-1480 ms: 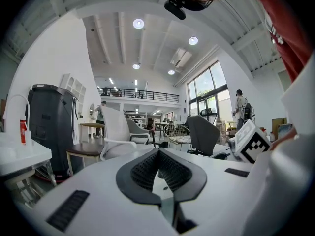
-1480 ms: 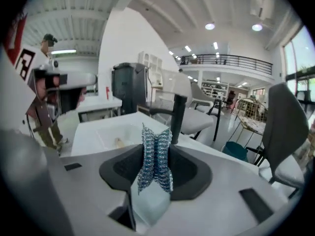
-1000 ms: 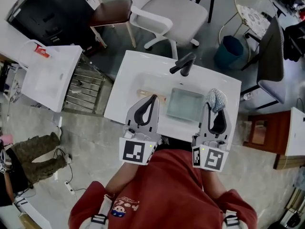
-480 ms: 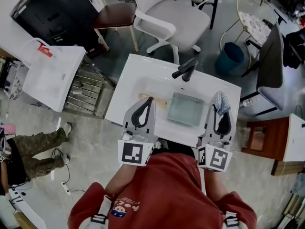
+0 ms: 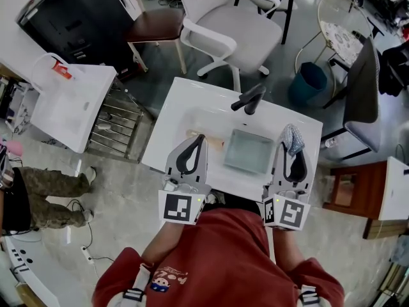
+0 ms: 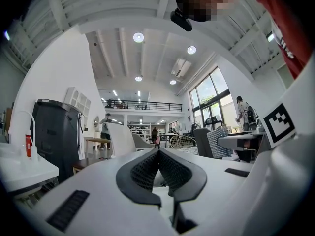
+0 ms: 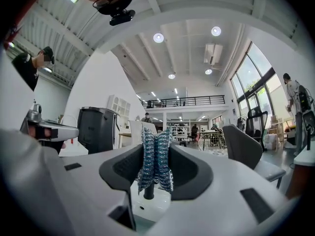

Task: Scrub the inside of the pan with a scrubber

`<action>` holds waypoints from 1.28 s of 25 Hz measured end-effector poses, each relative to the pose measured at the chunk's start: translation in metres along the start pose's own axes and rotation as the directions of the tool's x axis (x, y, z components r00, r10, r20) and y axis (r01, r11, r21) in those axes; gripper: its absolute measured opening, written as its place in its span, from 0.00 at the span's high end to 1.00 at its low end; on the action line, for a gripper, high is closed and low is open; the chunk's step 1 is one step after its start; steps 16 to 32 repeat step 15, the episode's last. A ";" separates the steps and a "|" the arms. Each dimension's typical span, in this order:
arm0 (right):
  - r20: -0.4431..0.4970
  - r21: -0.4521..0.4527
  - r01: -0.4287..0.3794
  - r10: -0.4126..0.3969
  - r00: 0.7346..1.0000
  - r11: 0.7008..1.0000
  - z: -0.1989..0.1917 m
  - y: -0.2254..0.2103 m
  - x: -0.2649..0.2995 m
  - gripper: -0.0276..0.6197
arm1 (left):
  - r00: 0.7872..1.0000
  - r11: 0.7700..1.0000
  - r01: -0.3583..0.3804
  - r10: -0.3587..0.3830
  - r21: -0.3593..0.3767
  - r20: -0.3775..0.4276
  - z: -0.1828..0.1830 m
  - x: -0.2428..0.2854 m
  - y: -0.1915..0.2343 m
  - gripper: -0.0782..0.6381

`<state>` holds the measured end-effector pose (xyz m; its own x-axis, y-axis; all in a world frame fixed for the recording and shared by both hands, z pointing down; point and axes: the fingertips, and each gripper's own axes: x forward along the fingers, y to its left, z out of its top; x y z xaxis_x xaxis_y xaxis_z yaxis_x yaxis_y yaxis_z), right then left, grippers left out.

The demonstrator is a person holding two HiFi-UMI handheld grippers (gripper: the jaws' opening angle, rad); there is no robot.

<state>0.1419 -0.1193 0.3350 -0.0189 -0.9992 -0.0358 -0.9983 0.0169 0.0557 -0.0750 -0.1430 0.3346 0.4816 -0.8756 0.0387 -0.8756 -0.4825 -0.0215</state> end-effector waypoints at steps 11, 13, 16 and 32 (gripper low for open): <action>-0.001 -0.024 -0.006 0.006 1.000 1.000 0.001 0.008 0.006 0.69 | 1.000 1.000 -0.014 0.014 -0.018 -0.012 -0.006 -0.004 0.009 0.87; -0.005 -0.030 -0.008 0.007 1.000 1.000 0.000 0.008 0.007 0.69 | 1.000 1.000 -0.016 0.016 -0.018 -0.014 -0.006 -0.004 0.011 0.87; -0.009 -0.035 -0.010 0.009 1.000 0.999 -0.002 0.008 0.008 0.69 | 1.000 1.000 -0.019 0.019 -0.019 -0.013 -0.006 -0.004 0.012 0.87; -0.009 -0.035 -0.010 0.009 1.000 0.999 -0.002 0.008 0.008 0.69 | 1.000 1.000 -0.019 0.019 -0.019 -0.013 -0.006 -0.004 0.012 0.87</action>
